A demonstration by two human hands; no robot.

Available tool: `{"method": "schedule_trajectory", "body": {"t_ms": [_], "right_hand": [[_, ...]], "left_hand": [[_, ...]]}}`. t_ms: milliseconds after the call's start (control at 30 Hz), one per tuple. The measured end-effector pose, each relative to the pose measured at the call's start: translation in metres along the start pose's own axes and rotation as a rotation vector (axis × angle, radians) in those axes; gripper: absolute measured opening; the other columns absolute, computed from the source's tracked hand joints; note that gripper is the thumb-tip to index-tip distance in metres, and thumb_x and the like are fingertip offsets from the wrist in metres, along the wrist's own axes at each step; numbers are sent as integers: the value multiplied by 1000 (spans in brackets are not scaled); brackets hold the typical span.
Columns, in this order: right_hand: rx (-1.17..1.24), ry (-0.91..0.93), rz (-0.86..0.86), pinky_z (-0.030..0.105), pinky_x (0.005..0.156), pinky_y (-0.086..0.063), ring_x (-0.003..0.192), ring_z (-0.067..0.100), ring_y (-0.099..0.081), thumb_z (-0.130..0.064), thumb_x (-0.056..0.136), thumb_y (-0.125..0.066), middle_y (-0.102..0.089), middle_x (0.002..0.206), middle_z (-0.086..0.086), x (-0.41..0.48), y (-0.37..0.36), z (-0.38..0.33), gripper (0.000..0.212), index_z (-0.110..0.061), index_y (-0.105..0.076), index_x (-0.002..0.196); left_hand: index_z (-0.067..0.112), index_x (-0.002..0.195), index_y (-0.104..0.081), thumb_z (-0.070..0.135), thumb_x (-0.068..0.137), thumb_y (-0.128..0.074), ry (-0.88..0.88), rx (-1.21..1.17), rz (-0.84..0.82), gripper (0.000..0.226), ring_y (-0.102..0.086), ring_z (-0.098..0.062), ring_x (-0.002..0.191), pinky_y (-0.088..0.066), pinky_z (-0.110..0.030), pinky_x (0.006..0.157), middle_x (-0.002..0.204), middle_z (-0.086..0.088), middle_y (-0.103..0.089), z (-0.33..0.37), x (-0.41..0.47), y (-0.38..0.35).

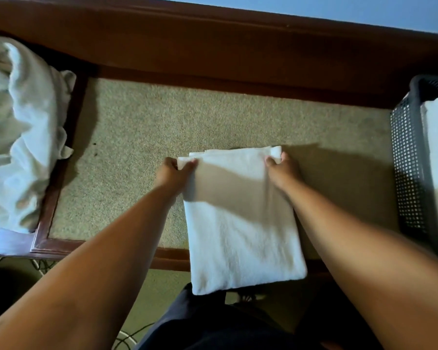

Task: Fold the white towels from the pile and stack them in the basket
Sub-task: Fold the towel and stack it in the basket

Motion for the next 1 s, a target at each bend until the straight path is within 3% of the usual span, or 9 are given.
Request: {"method": "schedule_trajectory", "body": {"t_ms": [100,200,400,533,667,733,833,933,1000], "right_hand": [[148,-97,-126,29,87,-46,124,31,-58,-43,93,-64,-57,138,15,-8,-4,0,60,-6,-49,139],[363,-130,-131,40,85,-54,102,31,-67,-40,85,-70,-67,120,15,-22,12,-10,41,-14,-57,114],[791,319,61,38,76,-55,82,16,-69,-18,81,-72,-71,82,-6,-79,127,-74,10,-21,-63,84],[639,812,233,17,69,-47,79,-3,-58,-17,79,-61,-66,90,-22,-154,196,-86,29,-31,-56,103],[288,1020,400,28,75,-47,87,20,-58,-20,79,-62,-60,102,-1,-186,175,-34,28,-22,-53,106],[90,1004,354,27,73,-47,88,17,-55,-11,78,-69,-53,105,-4,-173,132,3,32,-20,-52,103],[-125,666,20,35,76,-54,92,14,-60,-8,79,-75,-50,115,-9,-132,48,72,47,-33,-47,107],[52,287,-180,37,91,-53,95,12,-63,-11,87,-72,-59,121,1,-113,1,112,43,-32,-47,116],[242,119,-135,28,82,-50,89,13,-60,-10,90,-69,-62,115,6,-105,-3,113,38,-22,-50,121]], "left_hand": [[14,106,-65,53,60,-93,99,-197,-270,66,-72,-26,89,-60,-46,84,94,-5,-74,3,-3,-13],[7,107,-73,35,64,-93,46,-305,-358,56,-74,-31,98,-59,-52,88,99,-11,-77,25,-14,-8],[8,102,-66,15,79,-80,-432,-516,-399,28,-70,-26,91,-58,-37,82,99,-12,-73,150,-82,59],[14,96,-62,17,80,-80,-934,-222,-271,24,-58,-12,75,-48,-26,65,87,3,-65,197,-163,106],[13,97,-61,10,82,-79,-1228,99,-65,24,-57,-16,86,-44,-22,68,102,1,-58,158,-189,98],[21,100,-59,7,80,-79,-1161,264,-27,32,-56,-15,90,-47,-24,71,106,5,-51,108,-167,69],[29,114,-53,21,80,-78,-722,608,-161,43,-58,-23,100,-52,-42,86,118,4,-46,11,-120,19],[24,125,-49,30,79,-80,-370,500,-350,57,-63,-22,99,-55,-42,91,120,-2,-45,-48,-105,-5],[21,126,-49,34,78,-83,-286,366,-268,61,-64,-21,94,-56,-41,86,115,-3,-49,-53,-99,-7]]}}
Point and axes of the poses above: each hand's wrist, its own x-axis towards the middle knuckle, its own y-axis out of the back of the hand, z = x × y, the point moved 7 cm from there along x, towards the middle knuckle
